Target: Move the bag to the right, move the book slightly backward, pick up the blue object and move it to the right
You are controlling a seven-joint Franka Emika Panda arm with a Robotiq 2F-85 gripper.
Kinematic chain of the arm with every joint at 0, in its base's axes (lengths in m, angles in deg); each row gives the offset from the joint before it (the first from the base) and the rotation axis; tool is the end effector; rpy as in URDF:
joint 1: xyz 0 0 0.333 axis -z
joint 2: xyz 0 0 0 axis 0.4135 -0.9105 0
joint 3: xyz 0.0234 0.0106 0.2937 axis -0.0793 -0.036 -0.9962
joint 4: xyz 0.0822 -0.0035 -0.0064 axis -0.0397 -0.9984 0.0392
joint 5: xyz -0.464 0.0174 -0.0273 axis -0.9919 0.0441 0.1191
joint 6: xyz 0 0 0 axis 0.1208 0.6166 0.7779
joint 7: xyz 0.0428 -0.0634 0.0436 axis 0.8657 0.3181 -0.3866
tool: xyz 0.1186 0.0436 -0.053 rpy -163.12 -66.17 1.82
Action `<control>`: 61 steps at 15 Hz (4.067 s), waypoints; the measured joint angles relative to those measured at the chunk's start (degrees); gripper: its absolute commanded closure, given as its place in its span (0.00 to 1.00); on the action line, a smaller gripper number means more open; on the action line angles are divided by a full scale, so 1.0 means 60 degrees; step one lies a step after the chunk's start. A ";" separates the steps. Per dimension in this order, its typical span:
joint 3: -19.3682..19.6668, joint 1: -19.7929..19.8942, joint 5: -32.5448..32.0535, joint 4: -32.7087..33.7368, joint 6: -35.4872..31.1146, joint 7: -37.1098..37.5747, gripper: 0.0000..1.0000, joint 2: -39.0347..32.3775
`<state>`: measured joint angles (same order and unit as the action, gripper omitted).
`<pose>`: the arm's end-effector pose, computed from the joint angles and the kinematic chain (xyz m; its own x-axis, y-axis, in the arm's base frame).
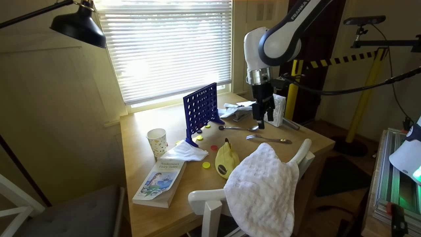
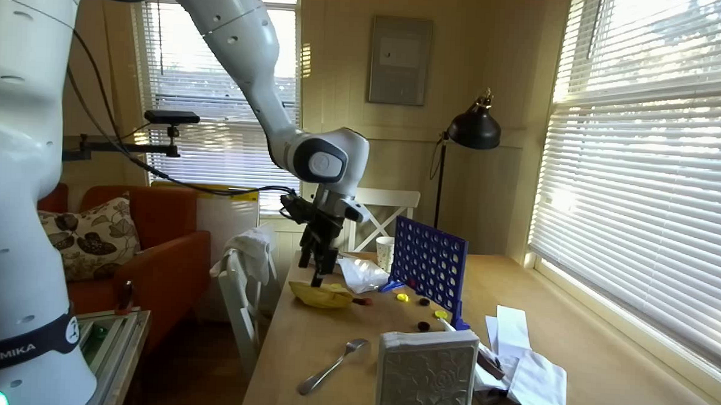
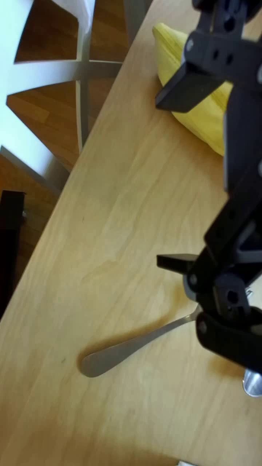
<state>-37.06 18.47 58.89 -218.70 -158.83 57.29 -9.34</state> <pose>0.5107 0.1596 0.1167 0.9644 0.0977 -0.2456 0.0844 -0.9944 -0.0642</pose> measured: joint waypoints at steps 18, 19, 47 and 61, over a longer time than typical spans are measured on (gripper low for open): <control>-0.0289 -0.1534 0.2978 0.1138 -0.5707 0.3474 0.34 -0.3387; -0.0165 -0.1736 0.2978 0.1323 -0.5915 0.3782 0.41 -0.3700; 0.0272 -0.1109 0.0648 0.2108 0.2516 0.1341 0.97 -0.2852; 0.1165 -0.0655 0.0477 0.4273 0.4545 0.1248 0.89 -0.2426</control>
<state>-30.07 14.54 61.74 -193.06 -131.56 64.78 -23.89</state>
